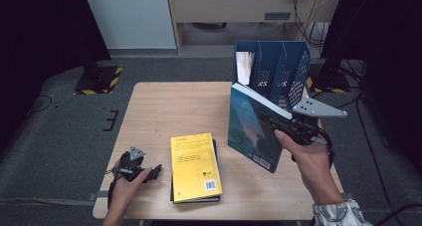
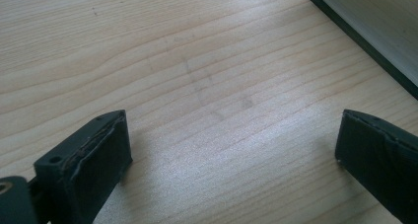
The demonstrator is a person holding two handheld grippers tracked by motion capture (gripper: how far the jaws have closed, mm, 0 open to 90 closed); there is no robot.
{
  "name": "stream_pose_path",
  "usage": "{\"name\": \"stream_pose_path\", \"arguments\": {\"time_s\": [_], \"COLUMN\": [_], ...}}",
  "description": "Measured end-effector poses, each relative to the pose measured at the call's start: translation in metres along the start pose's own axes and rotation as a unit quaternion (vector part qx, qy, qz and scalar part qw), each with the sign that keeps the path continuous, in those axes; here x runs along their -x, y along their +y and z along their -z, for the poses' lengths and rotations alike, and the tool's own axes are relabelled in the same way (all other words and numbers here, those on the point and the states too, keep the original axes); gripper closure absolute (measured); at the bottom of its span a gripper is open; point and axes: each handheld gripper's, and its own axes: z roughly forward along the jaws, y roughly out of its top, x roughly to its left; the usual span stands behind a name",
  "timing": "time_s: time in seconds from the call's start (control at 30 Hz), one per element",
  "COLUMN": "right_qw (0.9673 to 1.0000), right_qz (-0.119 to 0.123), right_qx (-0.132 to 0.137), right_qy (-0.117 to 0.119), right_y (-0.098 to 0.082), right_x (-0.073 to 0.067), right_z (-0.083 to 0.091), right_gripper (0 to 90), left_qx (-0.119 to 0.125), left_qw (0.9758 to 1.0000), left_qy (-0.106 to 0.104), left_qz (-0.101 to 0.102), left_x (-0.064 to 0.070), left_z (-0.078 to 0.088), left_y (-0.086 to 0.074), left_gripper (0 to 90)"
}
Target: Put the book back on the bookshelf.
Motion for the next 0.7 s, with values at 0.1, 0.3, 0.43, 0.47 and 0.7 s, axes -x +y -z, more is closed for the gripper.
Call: {"name": "stream_pose_path", "arguments": {"time_s": [0.1,0.3,0.43,0.47,0.7], "right_qw": [0.9999,0.9994,0.9989,0.9987,0.997], "right_qz": [-0.003,-0.011,-0.009,-0.011,-0.015], "right_qx": [-0.002,0.003,0.001,0.0,-0.006], "right_qy": [-0.009,-0.032,-0.045,-0.049,-0.075], "right_y": [0.0,0.009,0.016,0.017,0.03], "right_x": [0.005,0.015,0.02,0.023,0.037], "right_z": [0.008,0.023,0.027,0.027,0.022], "right_gripper": [73.9,73.9,73.9,73.9,73.9], "left_qx": [0.0,0.002,0.002,0.002,0.001], "left_qw": [1.0,1.0,1.0,1.0,1.0], "left_qy": [-0.002,-0.002,-0.002,-0.002,-0.004], "left_qz": [-0.001,0.001,-0.001,-0.001,0.0], "left_x": [0.0,0.0,0.0,0.0,0.0], "left_z": [0.0,0.0,0.0,0.0,-0.001], "left_y": [0.0,0.0,0.0,0.0,0.001], "left_gripper": [0.0,0.0,0.0,0.0,0.0]}}
